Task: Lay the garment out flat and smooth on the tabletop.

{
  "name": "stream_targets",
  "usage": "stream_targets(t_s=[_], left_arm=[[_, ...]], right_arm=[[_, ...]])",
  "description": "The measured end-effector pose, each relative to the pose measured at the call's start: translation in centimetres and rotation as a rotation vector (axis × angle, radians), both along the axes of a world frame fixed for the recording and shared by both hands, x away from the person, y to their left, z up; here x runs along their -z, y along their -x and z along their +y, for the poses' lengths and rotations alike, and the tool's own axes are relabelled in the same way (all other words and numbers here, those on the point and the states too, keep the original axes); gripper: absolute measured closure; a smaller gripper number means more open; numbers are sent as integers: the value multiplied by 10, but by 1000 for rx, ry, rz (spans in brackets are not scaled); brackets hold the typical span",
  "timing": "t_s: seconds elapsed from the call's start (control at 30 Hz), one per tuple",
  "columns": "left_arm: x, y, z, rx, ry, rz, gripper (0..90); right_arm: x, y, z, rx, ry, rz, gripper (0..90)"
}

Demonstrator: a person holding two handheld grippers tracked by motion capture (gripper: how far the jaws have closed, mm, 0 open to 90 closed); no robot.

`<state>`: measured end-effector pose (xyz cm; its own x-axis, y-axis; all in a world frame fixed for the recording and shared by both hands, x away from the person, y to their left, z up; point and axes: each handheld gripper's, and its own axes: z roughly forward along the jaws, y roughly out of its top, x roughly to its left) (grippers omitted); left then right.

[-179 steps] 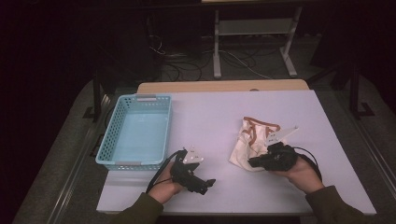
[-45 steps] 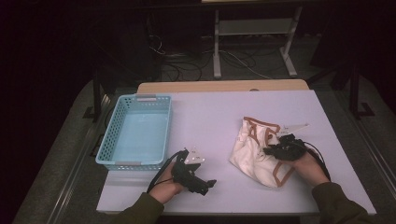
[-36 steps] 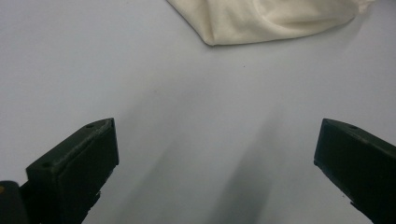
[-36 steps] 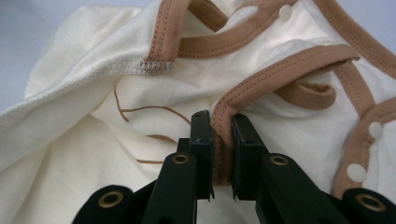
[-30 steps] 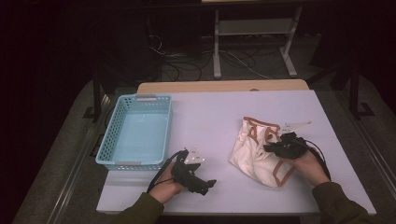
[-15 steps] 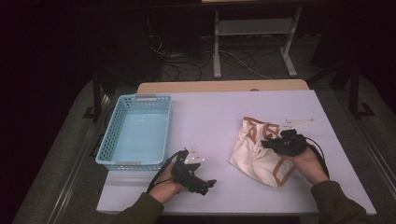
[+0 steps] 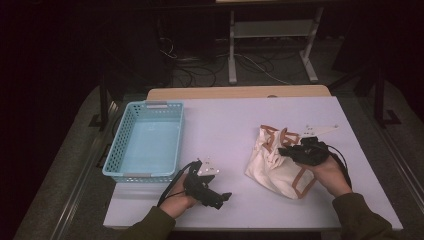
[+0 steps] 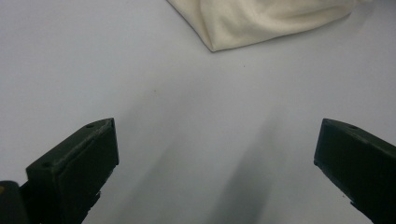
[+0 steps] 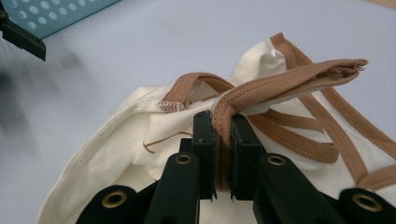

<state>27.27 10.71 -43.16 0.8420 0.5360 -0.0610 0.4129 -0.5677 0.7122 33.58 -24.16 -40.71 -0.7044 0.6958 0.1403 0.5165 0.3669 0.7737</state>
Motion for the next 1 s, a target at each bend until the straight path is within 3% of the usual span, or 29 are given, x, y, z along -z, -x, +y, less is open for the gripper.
stream_targets(t_s=[0.73, 1.0], left_arm=[[0, 0, 0, -2, 2, 2, 0], [-1, 0, 0, -1, -4, 3, 0]], right_arm=[[-18, -5, 12, -32, -40, -47, 819], [-21, -7, 21, -62, -28, -63, 818]])
